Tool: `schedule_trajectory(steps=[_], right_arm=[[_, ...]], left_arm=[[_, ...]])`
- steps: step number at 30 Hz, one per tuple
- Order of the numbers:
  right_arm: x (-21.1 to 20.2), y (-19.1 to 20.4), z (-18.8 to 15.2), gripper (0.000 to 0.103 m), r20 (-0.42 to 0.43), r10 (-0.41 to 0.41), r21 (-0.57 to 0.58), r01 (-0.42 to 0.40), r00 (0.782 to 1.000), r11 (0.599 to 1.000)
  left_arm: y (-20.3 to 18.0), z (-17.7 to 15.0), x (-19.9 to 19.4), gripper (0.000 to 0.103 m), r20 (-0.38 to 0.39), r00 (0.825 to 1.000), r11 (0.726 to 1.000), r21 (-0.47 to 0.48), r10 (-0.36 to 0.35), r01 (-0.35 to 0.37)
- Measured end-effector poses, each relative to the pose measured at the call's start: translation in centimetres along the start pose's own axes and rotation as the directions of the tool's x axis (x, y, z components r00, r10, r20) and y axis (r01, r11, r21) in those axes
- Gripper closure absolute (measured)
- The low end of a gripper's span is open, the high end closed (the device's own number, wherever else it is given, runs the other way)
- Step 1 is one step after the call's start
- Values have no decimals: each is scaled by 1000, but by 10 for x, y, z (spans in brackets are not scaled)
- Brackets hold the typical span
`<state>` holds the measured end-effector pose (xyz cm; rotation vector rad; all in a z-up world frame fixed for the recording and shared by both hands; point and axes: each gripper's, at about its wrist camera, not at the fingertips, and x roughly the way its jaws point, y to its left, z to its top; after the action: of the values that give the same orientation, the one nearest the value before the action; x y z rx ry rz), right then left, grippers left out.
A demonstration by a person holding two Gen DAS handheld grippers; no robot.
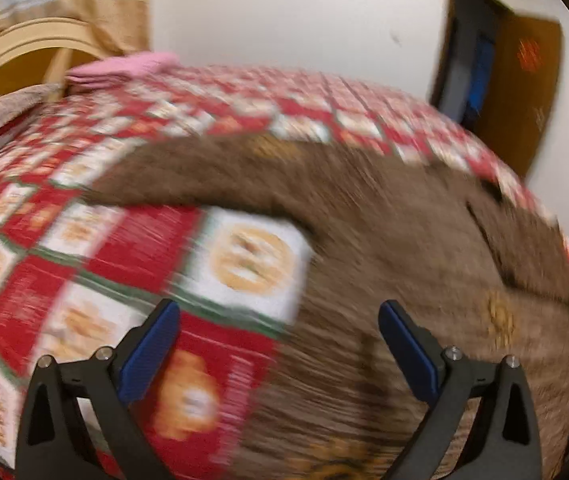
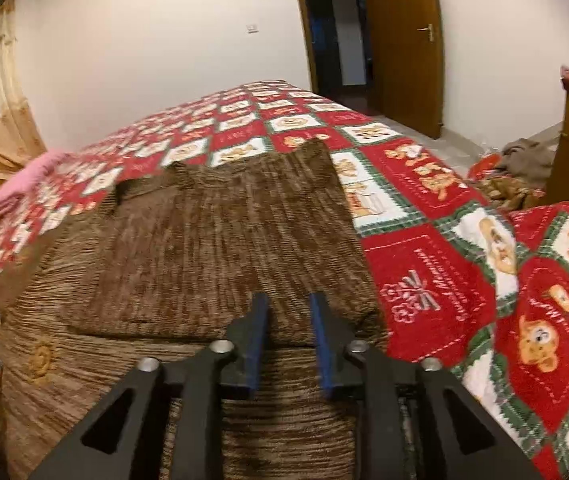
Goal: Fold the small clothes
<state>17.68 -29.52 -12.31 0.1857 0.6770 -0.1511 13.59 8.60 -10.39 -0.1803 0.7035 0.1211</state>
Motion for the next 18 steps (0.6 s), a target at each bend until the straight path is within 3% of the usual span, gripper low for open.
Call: schedule_trajectory(steps=[1, 2, 3, 5, 8, 10, 13, 16, 18], right_arm=[[-1, 4, -1, 42, 0, 27, -20, -27, 1000, 999], [0, 12, -1, 29, 0, 46, -51, -46, 999, 998], [-1, 21, -2, 26, 1, 39, -95, -39, 999, 995], [1, 32, -5, 25, -1, -4, -150, 3, 1000, 989], [3, 33, -4, 25, -6, -9, -153, 8, 1000, 988], [3, 29, -4, 25, -4, 9, -135, -10, 1000, 991], [3, 28, -4, 25, -6, 8, -136, -9, 1000, 991], [6, 32, -4, 25, -8, -11, -153, 9, 1000, 988], [6, 33, -4, 25, -8, -17, -158, 15, 1000, 987]], left_arm=[[13, 8, -5, 1, 33, 999, 999, -29, 15, -14], [28, 19, -6, 0, 51, 998, 998, -60, 37, -34], [41, 29, -4, 0, 54, 997, 994, -90, 60, -55], [75, 50, 6, 0, 29, 992, 978, -178, 119, -112], [125, 75, 25, 7, -7, 987, 926, -347, 159, -152], [145, 86, 41, 23, -27, 988, 897, -417, 151, -148], [155, 98, 73, 45, -72, 993, 892, -438, 93, -116], [154, 95, 104, 46, -144, 989, 873, -480, 18, -86], [146, 90, 106, 47, -124, 991, 873, -477, 51, -105]])
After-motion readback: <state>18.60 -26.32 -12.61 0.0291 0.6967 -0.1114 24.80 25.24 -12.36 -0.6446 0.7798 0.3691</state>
